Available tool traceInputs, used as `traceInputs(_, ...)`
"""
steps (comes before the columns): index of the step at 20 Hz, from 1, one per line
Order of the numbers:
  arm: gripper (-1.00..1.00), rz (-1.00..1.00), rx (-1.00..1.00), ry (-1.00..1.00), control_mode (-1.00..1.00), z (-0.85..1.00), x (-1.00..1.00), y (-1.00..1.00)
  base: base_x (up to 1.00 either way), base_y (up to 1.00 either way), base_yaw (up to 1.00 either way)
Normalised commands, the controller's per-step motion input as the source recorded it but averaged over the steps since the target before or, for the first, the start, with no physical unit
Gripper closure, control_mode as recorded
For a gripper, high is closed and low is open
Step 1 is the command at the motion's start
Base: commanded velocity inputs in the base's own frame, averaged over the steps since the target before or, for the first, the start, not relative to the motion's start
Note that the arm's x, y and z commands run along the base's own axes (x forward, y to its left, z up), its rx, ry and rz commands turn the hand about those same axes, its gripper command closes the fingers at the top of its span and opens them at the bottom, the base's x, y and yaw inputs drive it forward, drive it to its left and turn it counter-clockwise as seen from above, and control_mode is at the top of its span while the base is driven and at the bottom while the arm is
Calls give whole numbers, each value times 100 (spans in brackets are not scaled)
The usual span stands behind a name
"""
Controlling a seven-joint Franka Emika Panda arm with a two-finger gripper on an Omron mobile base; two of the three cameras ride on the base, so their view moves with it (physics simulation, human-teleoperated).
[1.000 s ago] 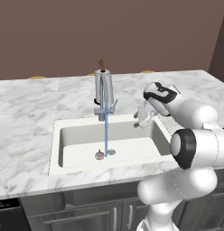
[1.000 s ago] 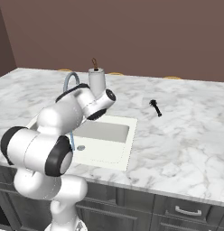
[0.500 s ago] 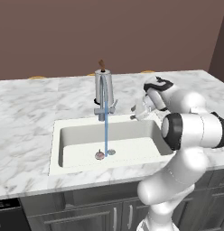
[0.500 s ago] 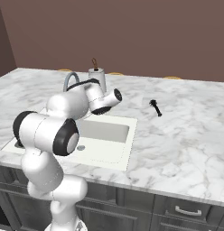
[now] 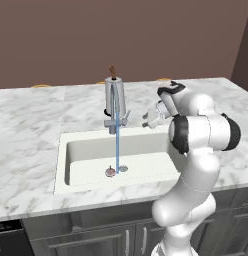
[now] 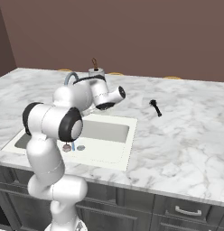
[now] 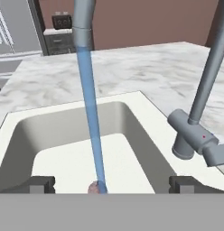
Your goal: Turn on the sink faucet. Then move the garlic from the counter to the sink. Turn off the sink. Move the vegetable from the sink to the pot next to the stove. Finally move the pot to the rear left burner.
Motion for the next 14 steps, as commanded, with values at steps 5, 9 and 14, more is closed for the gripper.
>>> traceInputs(5, -100, 0, 0, -5, -100, 0, 41, 7, 0, 0, 0)
traceInputs(9, -100, 1, 0, -4, -100, 0, 35, 0, 0, 0, 0)
traceInputs(14, -100, 2, 0, -4, -100, 0, 34, 0, 0, 0, 0)
